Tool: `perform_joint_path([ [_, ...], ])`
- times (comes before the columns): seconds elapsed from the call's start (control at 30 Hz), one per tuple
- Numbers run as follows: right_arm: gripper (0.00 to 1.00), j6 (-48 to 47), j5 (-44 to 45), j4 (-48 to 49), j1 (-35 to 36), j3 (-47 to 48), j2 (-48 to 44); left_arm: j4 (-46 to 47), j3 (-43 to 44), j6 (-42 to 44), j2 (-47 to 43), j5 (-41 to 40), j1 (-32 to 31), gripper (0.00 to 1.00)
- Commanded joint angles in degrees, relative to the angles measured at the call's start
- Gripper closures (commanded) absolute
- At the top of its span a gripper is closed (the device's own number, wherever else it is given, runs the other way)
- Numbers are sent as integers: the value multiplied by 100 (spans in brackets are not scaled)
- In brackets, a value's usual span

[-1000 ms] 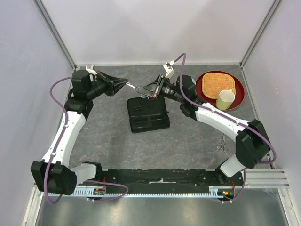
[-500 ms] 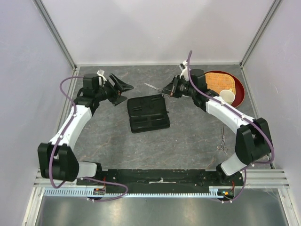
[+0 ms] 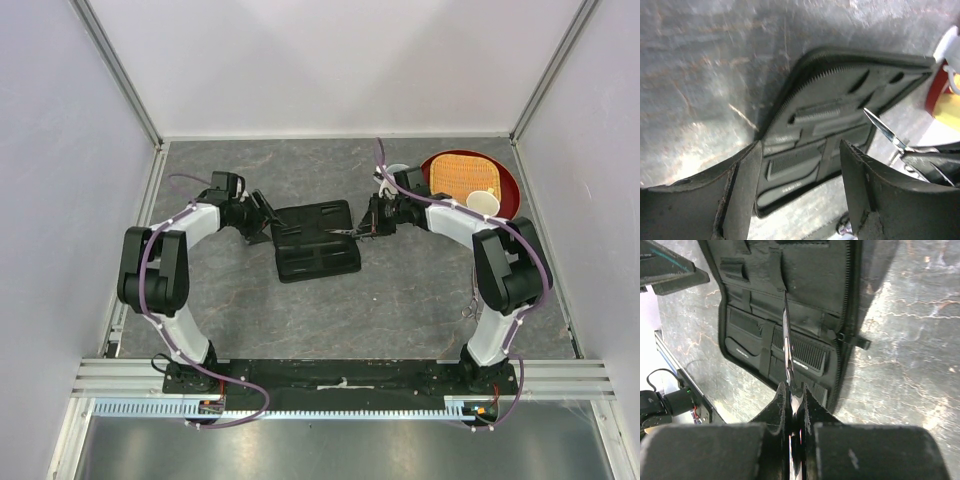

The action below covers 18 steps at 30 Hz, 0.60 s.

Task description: Sort the hair-cutting tools

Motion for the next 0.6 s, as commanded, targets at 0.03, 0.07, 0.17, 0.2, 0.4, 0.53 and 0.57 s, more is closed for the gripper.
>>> perform_joint_path([
  [0.03, 100, -374, -94, 25, -170, 177, 5, 163, 597, 606, 365, -611, -11, 32],
  [0.07, 100, -392, -85, -18, -214, 194, 23, 163, 624, 650, 488, -655, -20, 33],
  [0.17, 100, -506, -68, -71, -276, 238, 93, 251, 703, 668, 629, -717, -11, 37],
  [0.2, 100, -541, -137, -71, -276, 264, 154, 268, 730, 677, 708, -726, -20, 39],
  [0.4, 100, -629, -252, -27, -276, 633, 471, 374, 993, 826, 1051, -551, -20, 50],
  [0.53, 100, -682, -384, -19, -285, 827, 664, 365, 1099, 941, 1306, -427, -29, 56],
  [0.57, 100, -682, -401, 16, -285, 853, 699, 365, 1099, 967, 1341, -401, -20, 58],
])
